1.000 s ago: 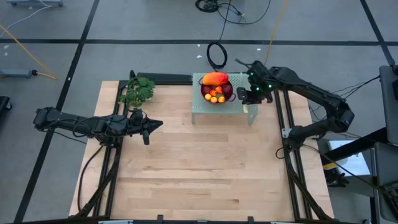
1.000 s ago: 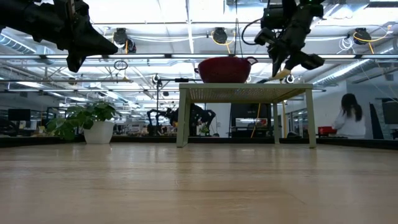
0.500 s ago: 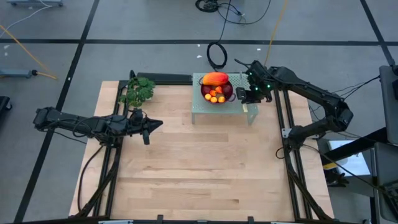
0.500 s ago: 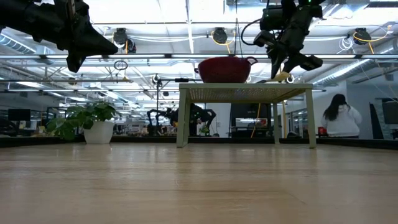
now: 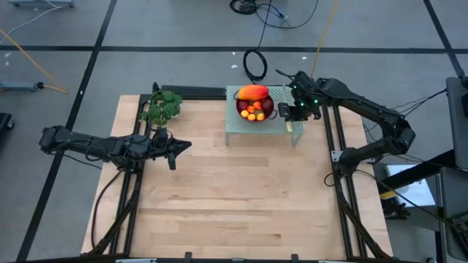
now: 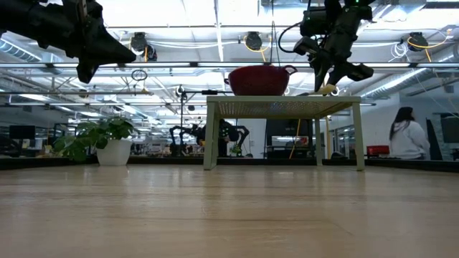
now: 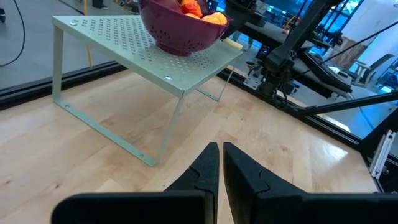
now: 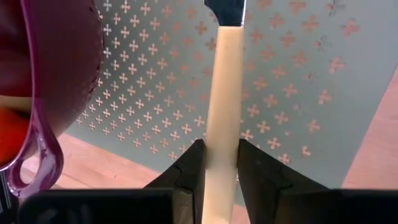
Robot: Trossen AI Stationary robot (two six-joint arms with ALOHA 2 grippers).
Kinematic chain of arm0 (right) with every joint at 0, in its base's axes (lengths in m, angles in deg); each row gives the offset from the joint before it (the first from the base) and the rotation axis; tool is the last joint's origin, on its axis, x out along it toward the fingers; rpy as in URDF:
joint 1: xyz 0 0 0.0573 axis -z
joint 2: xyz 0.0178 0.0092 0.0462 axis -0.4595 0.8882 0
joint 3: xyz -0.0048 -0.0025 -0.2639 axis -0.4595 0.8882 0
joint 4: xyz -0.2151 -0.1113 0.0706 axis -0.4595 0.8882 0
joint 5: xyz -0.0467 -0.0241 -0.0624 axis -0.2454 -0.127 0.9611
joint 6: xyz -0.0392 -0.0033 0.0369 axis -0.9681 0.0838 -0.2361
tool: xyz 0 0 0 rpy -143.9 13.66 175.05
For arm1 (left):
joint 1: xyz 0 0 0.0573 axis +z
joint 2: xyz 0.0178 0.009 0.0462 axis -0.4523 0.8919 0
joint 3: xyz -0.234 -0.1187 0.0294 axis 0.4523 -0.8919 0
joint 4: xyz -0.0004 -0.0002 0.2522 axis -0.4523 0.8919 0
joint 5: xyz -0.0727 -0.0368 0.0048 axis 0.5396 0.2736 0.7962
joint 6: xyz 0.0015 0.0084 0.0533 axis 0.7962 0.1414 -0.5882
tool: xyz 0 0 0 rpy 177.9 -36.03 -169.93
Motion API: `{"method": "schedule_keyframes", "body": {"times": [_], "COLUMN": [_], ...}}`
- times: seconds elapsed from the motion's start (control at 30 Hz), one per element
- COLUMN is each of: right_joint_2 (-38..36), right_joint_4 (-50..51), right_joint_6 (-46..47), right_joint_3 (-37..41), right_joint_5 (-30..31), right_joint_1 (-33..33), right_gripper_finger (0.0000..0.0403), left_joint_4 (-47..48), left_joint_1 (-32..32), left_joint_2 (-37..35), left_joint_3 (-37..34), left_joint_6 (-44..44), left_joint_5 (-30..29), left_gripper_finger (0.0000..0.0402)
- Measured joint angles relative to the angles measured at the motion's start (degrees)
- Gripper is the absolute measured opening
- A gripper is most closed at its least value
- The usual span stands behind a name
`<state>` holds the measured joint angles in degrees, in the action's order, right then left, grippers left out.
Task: Pick & Place Fruit
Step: Put the knife on the shelf on the right of the strainer bowl
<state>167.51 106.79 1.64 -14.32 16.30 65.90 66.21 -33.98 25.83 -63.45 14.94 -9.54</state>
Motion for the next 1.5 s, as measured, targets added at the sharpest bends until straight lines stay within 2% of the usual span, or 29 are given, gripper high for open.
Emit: {"method": "schedule_keyframes", "body": {"times": [0.67,0.97,1.5], "right_joint_2": [0.0,0.0,0.0], "right_joint_4": [-0.1,-1.0,-1.9], "right_joint_6": [0.9,0.7,0.0], "right_joint_3": [0.0,0.0,0.0], "right_joint_5": [-0.1,1.4,1.7], "right_joint_1": [-1.5,-1.5,-1.5], "right_gripper_finger": [0.0069,0.0089,0.0082], "left_joint_4": [0.0,0.0,0.0], "left_joint_1": [0.0,0.0,0.0], "left_joint_2": [0.0,0.0,0.0], "left_joint_3": [0.0,0.0,0.0], "left_joint_6": [0.2,0.2,0.2], "left_joint_5": [-1.5,-1.5,-1.5], "left_gripper_finger": [0.0021,0.0021,0.0021]}}
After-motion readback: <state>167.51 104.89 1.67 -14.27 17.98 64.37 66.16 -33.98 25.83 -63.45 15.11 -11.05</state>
